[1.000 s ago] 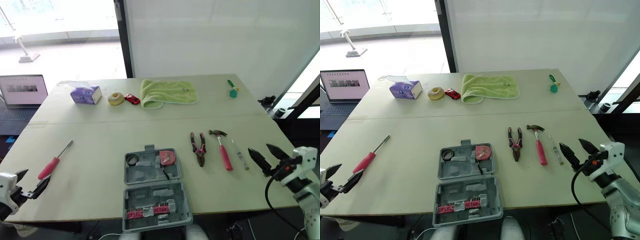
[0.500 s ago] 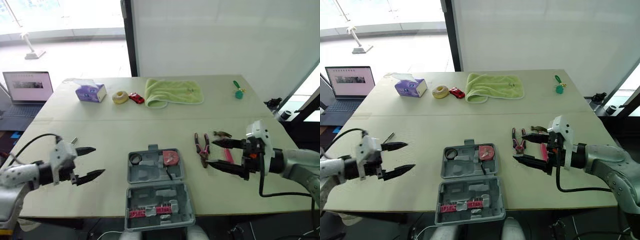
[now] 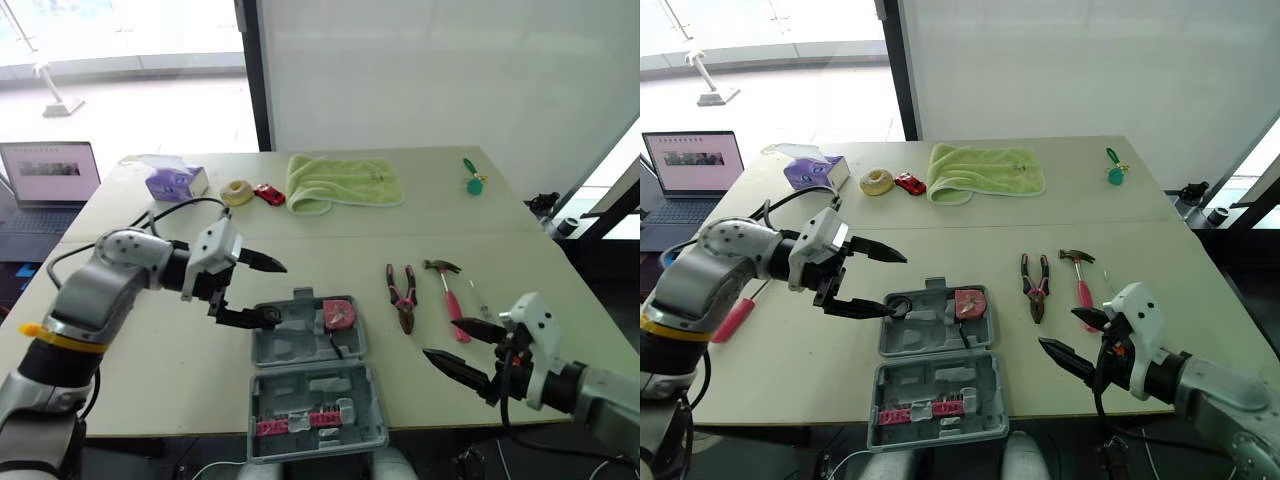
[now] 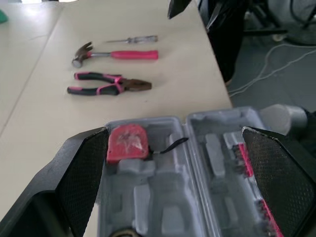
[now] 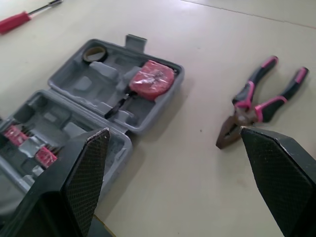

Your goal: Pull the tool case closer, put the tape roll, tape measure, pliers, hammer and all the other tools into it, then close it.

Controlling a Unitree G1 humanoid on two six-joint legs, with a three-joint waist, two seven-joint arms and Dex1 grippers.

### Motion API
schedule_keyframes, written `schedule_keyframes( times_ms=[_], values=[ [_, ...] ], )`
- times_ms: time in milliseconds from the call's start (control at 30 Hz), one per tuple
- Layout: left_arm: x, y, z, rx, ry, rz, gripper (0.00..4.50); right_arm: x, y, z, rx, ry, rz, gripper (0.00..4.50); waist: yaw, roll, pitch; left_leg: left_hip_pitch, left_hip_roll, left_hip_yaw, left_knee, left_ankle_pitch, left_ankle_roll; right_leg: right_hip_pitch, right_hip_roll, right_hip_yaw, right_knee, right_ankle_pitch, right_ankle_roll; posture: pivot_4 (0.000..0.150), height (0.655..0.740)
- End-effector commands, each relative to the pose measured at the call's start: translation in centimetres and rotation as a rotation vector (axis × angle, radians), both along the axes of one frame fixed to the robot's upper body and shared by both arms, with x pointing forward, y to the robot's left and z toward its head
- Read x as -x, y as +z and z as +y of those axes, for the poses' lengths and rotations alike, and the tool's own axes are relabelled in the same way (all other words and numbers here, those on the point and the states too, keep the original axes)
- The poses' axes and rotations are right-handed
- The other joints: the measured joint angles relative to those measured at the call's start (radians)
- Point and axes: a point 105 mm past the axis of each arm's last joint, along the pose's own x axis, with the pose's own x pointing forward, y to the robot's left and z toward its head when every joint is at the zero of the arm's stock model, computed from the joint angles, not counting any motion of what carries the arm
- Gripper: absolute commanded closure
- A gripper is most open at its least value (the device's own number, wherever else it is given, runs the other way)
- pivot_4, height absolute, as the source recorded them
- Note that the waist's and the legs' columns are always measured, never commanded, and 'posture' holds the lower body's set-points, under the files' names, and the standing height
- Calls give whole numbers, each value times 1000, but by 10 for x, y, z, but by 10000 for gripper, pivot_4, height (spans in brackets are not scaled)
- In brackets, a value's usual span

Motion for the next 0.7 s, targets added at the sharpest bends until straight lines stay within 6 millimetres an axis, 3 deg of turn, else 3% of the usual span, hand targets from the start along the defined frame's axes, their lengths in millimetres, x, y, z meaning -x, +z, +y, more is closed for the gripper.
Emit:
schedule_keyframes(
  times_ms=[33, 133, 300, 533, 700],
  values=[
    [-2, 11, -4, 13, -24, -23, 0, -9, -5, -5, 65, -141, -73, 598, -7, 0, 0, 0, 0, 0, 0, 0, 0, 0, 0, 0, 0, 0, 0, 1500, 7367],
    [-3, 6, -5, -13, -21, -48, 0, -20, -38, -8, 14, -265, 28, 598, -11, 0, 0, 0, 0, -1, 1, 0, 0, 0, 0, 0, 0, 0, 0, 1500, 7367],
    [0, 2, 1, -31, 17, -53, 0, -45, -62, -3, 81, -369, 26, 598, -11, 1, 1, 0, 0, 0, 0, 0, 0, 0, 1, 1, 1, 0, -1, 1500, 7367],
    [8, -6, 12, -35, 99, -41, 0, -77, -79, 3, 38, -442, 60, 598, -9, 2, 1, 0, 1, -1, 0, 0, 0, 0, 1, 1, 1, 0, 0, 1500, 7367],
    [11, -9, 17, -22, 134, -26, 0, -89, -90, 11, 9, -438, 79, 598, -11, 2, 1, 0, 1, -1, 1, 0, 0, 0, 1, 1, 1, 0, 0, 1500, 7367]
  ],
)
